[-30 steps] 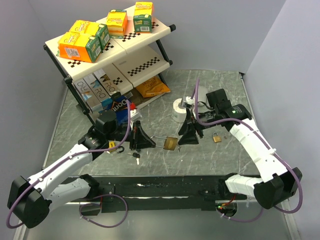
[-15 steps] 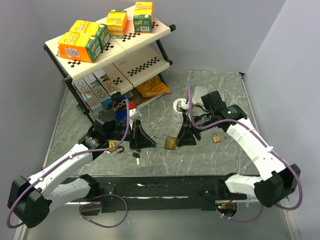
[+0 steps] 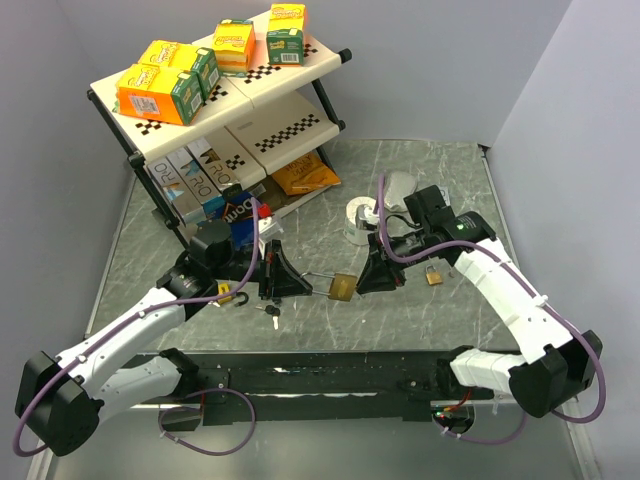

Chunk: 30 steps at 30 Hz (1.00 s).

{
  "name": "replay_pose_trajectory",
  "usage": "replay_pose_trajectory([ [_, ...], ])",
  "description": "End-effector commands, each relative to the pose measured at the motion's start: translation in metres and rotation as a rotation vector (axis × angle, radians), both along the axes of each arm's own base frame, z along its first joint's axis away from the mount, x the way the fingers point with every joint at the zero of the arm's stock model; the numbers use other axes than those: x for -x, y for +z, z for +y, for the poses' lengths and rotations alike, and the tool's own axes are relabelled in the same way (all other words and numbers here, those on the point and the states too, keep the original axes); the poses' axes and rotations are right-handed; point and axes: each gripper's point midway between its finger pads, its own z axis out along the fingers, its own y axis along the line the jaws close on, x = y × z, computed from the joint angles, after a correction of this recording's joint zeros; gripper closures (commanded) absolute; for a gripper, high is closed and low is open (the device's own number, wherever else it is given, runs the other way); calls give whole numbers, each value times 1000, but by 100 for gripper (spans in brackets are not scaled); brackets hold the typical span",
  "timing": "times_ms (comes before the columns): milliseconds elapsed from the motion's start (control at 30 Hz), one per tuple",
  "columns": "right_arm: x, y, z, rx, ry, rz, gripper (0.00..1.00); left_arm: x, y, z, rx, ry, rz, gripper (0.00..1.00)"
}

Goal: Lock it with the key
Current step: Lock the lock, then place the key at the center of the board.

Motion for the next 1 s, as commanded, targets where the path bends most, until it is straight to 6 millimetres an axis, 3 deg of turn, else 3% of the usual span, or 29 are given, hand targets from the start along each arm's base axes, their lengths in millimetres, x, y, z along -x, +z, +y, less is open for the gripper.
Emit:
replay_pose_trajectory([
  [0, 6, 13, 4, -61, 34, -10, 80, 2, 47, -2, 108, -42, -145, 99],
  [100, 7, 11, 3, -55, 35, -1, 98, 0, 48, -2, 108, -27, -146, 99],
  [133, 7, 10, 2, -50, 36, 1, 100, -1, 49, -2, 111, -19, -146, 99],
  [333, 13, -4, -8, 3, 16, -4, 100, -15, 51, 6, 123, 31, -130, 99],
  [567, 5, -25, -29, 85, -44, -22, 100, -32, 63, 17, 122, 65, -169, 99],
  [767, -22, -52, -58, 199, -165, -17, 100, -45, 59, 26, 100, 105, -170, 99],
  [967, -73, -119, -107, 464, -387, 10, 100, -56, 44, 25, 62, 142, -131, 99],
])
